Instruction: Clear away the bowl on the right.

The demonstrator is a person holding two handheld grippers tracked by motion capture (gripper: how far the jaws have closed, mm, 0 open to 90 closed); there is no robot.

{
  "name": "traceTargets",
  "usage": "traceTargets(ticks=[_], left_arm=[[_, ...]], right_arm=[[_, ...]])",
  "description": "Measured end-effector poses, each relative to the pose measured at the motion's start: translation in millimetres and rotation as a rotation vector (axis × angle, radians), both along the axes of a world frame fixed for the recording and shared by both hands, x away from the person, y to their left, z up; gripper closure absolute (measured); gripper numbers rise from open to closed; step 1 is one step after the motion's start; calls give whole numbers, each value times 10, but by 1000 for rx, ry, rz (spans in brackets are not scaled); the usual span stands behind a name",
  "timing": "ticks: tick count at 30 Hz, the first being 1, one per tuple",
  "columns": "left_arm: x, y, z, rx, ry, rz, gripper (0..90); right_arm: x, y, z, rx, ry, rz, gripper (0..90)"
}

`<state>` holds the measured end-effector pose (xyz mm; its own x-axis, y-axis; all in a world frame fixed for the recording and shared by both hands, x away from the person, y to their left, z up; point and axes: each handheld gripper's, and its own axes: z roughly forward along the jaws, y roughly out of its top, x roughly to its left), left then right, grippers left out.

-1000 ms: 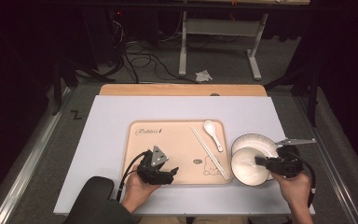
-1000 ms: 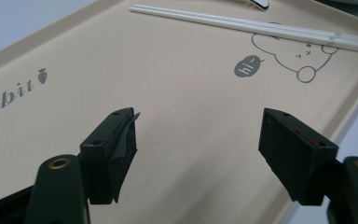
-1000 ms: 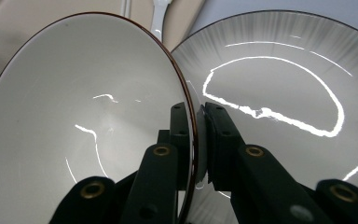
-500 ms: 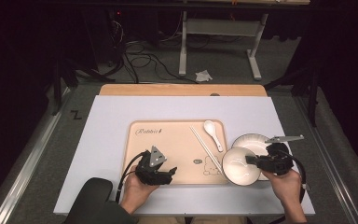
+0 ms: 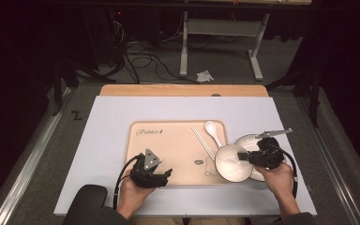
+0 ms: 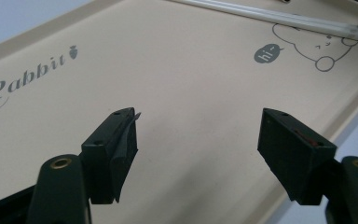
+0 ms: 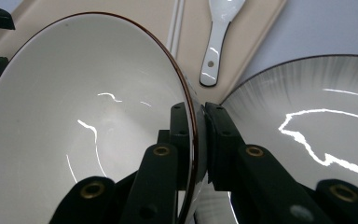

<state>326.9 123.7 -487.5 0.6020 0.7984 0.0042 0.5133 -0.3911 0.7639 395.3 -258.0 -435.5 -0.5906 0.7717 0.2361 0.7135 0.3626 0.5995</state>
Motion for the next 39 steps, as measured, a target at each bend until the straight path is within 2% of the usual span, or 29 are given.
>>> traceTargets(ticks=[16,19,27,32,39], left_arm=[[-148,191,13,2,-10,83,296],[-169,222,19,0,-13,100,298],[-202,251,9,7,-8,111,295],[-190,287,30,-3,-8,119,292],[-134,340,56,-20,-12,133,292]], right_arm=[[298,528,-3,-30,11,122,841],[362,634,1,-22,15,137,841],[515,953,28,-26,23,189,841],[592,1118,65,-38,25,190,840],[724,1243,72,-58,26,171,840]])
